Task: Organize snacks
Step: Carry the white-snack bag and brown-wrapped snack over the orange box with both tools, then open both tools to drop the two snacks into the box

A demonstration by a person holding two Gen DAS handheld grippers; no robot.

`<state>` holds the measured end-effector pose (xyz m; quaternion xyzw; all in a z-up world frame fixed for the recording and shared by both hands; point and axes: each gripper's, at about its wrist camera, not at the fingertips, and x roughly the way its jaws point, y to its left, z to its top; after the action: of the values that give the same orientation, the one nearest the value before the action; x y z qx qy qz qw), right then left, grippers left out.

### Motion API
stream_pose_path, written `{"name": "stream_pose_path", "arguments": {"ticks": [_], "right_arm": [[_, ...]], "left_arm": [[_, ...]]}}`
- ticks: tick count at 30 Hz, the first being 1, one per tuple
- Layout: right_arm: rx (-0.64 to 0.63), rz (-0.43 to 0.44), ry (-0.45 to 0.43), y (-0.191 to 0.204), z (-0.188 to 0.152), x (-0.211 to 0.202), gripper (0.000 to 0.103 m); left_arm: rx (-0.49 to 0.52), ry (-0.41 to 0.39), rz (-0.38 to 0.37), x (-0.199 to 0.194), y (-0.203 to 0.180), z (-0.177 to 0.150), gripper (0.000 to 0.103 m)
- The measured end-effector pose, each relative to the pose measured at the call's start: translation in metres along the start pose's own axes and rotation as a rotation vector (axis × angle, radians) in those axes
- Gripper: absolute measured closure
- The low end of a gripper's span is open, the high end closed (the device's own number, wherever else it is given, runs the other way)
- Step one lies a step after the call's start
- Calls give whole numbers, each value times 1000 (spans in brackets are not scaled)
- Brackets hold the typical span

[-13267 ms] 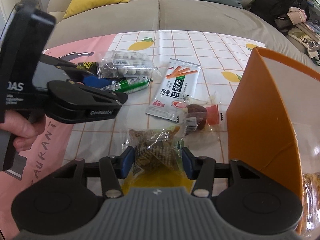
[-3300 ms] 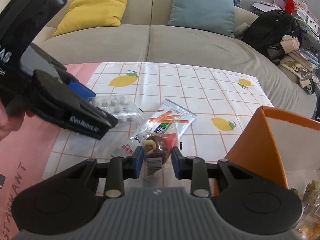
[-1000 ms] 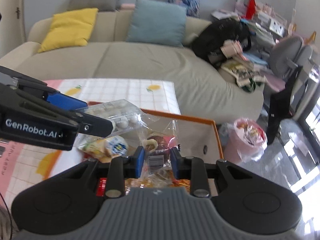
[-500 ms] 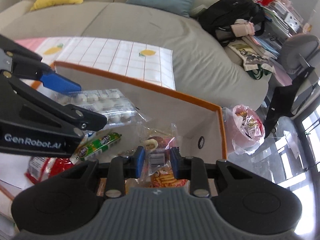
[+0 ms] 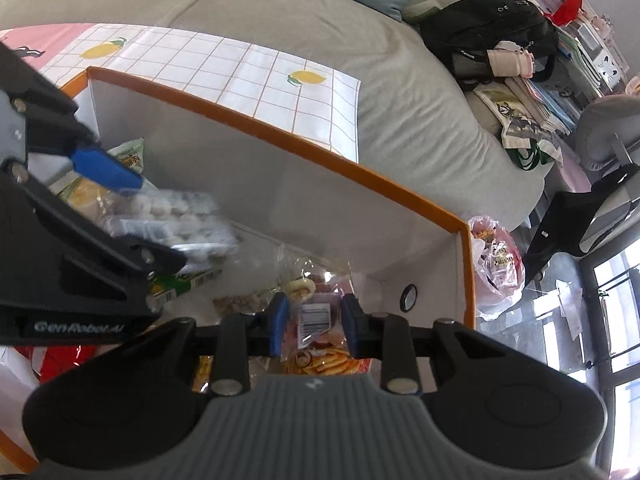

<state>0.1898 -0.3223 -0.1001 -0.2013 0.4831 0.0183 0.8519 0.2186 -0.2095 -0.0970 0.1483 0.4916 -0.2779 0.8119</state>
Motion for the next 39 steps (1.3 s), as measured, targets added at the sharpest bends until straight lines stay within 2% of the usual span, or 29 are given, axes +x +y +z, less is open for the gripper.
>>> {"name": "stream_pose_path", "arguments": {"ticks": [4, 11, 17, 20, 22, 24, 26, 31, 35, 39], "right_arm": [[-20, 3, -11, 0, 3, 2, 75], [-45, -5, -8, 1, 7, 3, 75], [-19, -6, 11, 2, 10, 4, 74], [-21, -26, 18, 3, 14, 5, 74], [-16, -28, 22, 4, 15, 3, 70], [-17, -31, 17, 5, 16, -1, 59], [-23, -30, 13, 8, 16, -8, 57], [-35, -37, -18, 14, 19, -28, 44], [2, -35, -64, 17, 18, -53, 32], [69, -46, -131, 25, 11, -83, 30]], "left_arm": [[-8, -8, 14, -4, 1, 0, 39], [-17, -48, 29, -24, 8, 0, 27], [-52, -78, 51, -46, 19, -3, 25], [-36, -79, 80, -53, 20, -6, 24], [-19, -87, 102, -56, 19, -8, 24], [-3, -95, 114, -62, 18, -11, 24], [4, -103, 113, -67, 18, -13, 24], [-4, -134, 107, -85, 19, -20, 24], [-18, -175, 106, -105, 21, -24, 24], [-23, -248, 123, -132, 21, -33, 24]]}}
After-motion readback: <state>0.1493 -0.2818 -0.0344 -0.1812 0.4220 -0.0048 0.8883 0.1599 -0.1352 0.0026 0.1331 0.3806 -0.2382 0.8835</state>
